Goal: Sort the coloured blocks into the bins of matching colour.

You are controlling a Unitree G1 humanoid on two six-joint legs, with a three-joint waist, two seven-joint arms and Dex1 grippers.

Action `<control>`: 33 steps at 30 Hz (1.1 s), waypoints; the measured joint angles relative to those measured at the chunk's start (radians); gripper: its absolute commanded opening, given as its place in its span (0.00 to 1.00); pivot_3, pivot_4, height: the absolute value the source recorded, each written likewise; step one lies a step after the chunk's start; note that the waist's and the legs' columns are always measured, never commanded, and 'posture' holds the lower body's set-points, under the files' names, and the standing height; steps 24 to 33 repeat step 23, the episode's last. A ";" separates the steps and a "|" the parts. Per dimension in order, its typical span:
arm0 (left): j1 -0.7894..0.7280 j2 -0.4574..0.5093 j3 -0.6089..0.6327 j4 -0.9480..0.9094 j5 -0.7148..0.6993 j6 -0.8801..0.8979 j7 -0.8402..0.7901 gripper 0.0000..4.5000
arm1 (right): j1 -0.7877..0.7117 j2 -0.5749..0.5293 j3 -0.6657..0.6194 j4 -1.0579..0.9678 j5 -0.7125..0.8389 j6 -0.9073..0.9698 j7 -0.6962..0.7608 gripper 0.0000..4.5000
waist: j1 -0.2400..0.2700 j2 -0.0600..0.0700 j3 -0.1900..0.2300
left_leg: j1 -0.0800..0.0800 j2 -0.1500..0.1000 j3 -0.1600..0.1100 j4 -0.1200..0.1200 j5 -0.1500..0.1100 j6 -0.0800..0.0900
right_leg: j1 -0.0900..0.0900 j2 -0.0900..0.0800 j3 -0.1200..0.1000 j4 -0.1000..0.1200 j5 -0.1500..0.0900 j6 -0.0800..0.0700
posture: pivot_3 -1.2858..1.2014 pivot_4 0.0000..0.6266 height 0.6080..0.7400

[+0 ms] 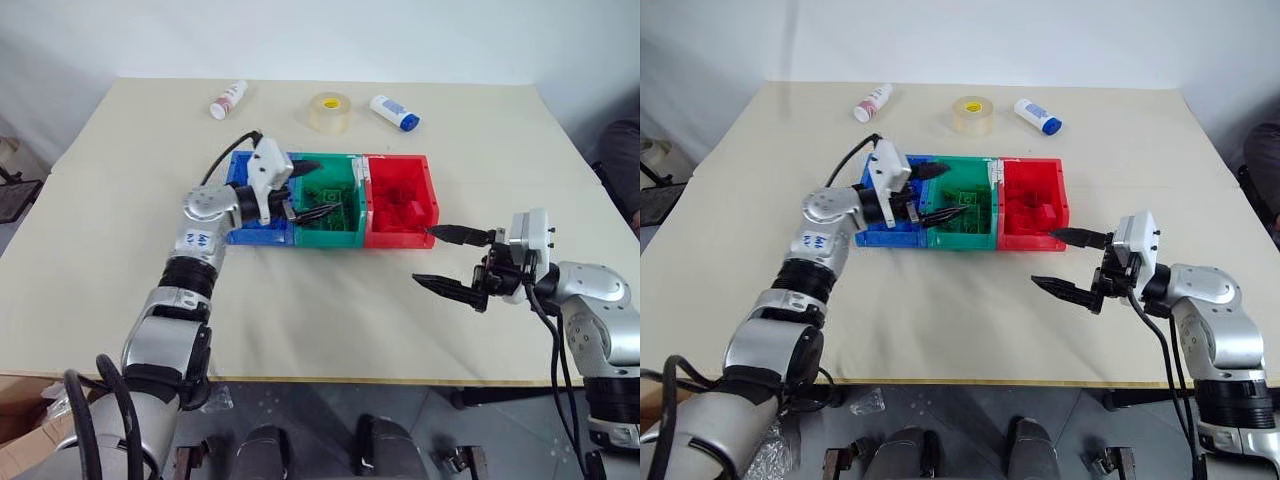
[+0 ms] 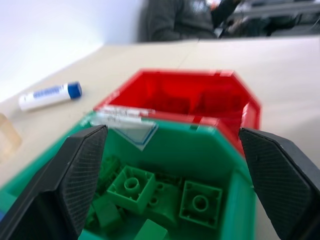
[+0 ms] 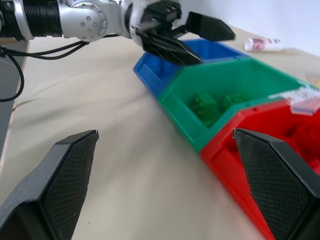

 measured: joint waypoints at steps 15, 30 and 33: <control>0.692 0.324 0.264 -0.703 -0.256 0.323 -0.062 0.99 | -0.173 -0.009 0.088 0.299 -0.112 -0.109 0.174 1.00 | 0.001 0.000 0.000 | 0.001 0.001 0.000 0.001 0.000 0.000 | 0.000 0.000 0.001 0.001 0.000 0.000 | 0.52 0.24 1.00; 0.753 0.378 0.356 -0.628 -0.260 0.254 -0.077 0.99 | -0.207 -0.025 0.087 0.428 -0.172 -0.190 0.201 1.00 | 0.000 0.000 0.000 | 0.001 0.001 0.001 0.000 0.000 0.000 | -0.001 0.000 0.001 0.001 0.000 -0.001 | 0.52 0.24 1.00; 0.753 0.378 0.356 -0.628 -0.260 0.254 -0.077 0.99 | -0.207 -0.025 0.087 0.428 -0.172 -0.190 0.201 1.00 | 0.000 0.000 0.000 | 0.001 0.001 0.001 0.000 0.000 0.000 | -0.001 0.000 0.001 0.001 0.000 -0.001 | 0.52 0.24 1.00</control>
